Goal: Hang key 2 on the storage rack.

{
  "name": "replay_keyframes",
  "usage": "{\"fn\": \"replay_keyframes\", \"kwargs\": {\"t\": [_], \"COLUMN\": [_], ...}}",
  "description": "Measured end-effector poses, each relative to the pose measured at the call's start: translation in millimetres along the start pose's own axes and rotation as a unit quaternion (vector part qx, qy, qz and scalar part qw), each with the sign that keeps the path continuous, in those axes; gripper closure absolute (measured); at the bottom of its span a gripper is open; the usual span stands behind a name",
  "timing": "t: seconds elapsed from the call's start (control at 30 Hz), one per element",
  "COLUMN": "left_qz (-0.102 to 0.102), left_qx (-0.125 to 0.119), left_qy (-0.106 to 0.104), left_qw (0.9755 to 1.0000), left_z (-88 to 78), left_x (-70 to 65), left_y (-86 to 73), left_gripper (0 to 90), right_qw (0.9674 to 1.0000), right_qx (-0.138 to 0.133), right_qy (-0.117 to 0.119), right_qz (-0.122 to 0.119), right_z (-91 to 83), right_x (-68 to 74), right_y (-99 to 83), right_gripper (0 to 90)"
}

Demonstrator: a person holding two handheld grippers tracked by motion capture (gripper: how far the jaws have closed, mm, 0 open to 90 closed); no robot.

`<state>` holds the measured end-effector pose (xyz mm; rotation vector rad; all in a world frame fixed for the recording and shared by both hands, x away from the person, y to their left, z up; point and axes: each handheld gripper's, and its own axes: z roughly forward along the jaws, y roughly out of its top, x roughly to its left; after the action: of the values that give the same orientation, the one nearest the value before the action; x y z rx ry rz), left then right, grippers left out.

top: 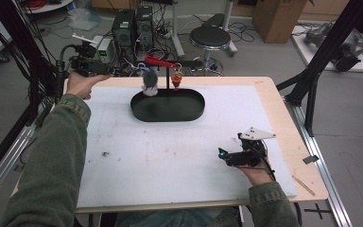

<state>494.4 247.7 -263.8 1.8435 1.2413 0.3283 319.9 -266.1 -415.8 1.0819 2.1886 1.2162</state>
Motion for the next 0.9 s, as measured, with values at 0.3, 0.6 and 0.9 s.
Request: {"fn": "replay_keyframes", "kwargs": {"t": [0.3,0.6,0.9], "left_qz": [0.054,0.062,0.063], "left_qx": [0.018,0.017,0.014], "left_qy": [-0.014,-0.029,-0.020], "left_qw": [0.9983,0.9975,0.9977], "left_z": [-0.8,-0.4,-3.2], "left_x": [-2.0,-1.7,-0.4], "left_y": [-31.1,-61.8,-80.3], "left_gripper": [1.7,1.7,1.7], "right_qw": [0.9999,1.0000,1.0000], "right_qx": [0.004,0.002,0.001], "right_qy": [-0.008,-0.006,-0.006], "right_qz": [0.006,0.006,0.007], "right_z": [0.9,0.9,-0.1], "right_x": [-0.8,-0.9,-1.4], "right_y": [0.1,0.0,-0.1], "right_gripper": [0.8,0.8,0.8]}}
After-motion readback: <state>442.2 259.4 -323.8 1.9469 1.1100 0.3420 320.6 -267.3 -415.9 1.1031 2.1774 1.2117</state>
